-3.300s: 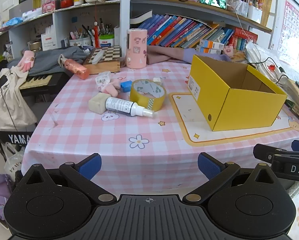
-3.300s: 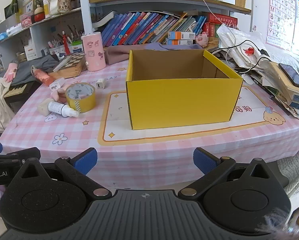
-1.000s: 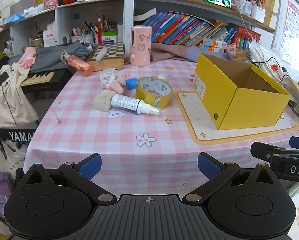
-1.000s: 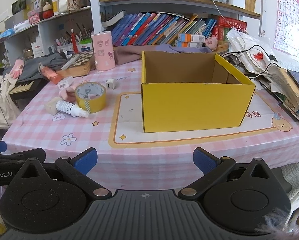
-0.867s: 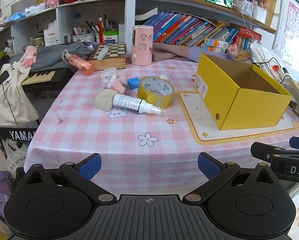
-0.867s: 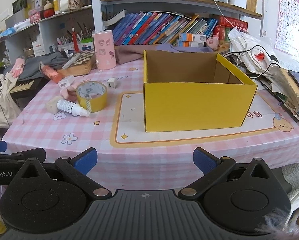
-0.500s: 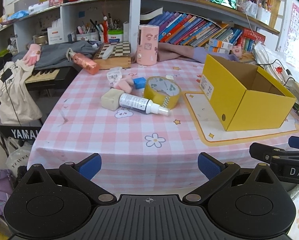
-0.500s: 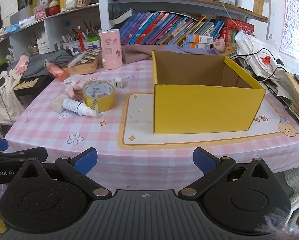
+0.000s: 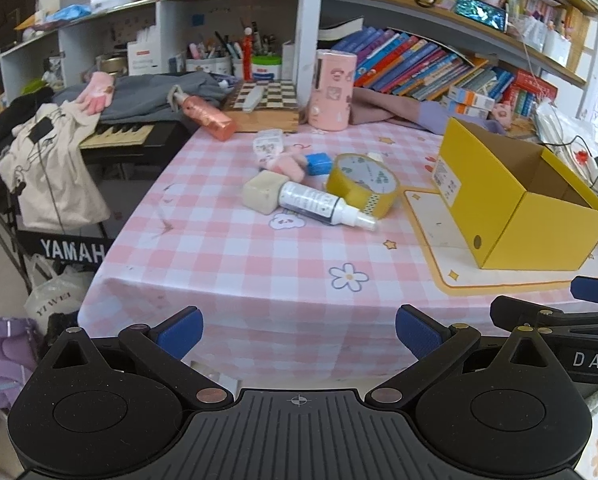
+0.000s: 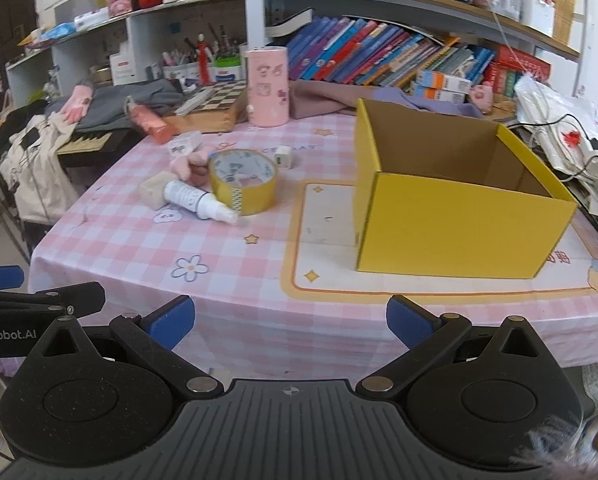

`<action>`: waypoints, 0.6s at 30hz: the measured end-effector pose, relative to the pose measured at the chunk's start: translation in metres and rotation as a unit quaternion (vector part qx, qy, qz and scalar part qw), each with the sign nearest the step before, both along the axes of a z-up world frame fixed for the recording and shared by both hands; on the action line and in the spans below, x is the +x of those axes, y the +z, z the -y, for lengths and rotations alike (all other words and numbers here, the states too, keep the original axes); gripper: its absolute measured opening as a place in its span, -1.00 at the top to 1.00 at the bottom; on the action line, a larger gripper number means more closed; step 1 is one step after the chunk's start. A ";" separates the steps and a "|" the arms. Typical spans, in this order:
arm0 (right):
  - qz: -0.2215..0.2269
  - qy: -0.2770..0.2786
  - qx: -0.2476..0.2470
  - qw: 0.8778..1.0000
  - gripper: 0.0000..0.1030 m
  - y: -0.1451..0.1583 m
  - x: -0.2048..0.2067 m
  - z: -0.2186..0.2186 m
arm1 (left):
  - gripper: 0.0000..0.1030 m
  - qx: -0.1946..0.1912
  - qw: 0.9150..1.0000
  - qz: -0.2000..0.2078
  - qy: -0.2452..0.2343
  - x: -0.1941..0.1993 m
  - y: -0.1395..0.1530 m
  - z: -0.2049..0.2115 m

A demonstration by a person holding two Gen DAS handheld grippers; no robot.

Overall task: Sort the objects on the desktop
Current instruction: 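Move the right tool toward the tape roll while the left tool approaches the beige eraser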

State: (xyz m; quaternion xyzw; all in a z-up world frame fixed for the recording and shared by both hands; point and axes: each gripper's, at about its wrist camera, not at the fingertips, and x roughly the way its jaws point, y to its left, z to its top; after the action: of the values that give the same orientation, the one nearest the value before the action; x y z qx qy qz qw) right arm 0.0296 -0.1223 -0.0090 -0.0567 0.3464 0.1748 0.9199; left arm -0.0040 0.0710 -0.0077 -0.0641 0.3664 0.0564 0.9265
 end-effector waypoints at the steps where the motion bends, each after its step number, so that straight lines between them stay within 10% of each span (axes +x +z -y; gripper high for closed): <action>1: 0.000 0.003 0.000 1.000 -1.00 0.000 0.000 -0.002 | -1.00 -0.001 1.000 -0.002 0.004 -0.001 -0.001 -0.002; 18: -0.013 0.069 0.006 0.998 -0.96 -0.005 0.010 -0.025 | -1.00 -0.023 0.997 -0.016 0.067 -0.003 -0.007 -0.027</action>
State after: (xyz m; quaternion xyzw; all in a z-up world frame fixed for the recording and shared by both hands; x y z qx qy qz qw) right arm 0.0392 -0.0968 -0.0145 -0.0725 0.3528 0.2407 0.9013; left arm -0.0071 0.0980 -0.0143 -0.1091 0.3775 0.1103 0.9129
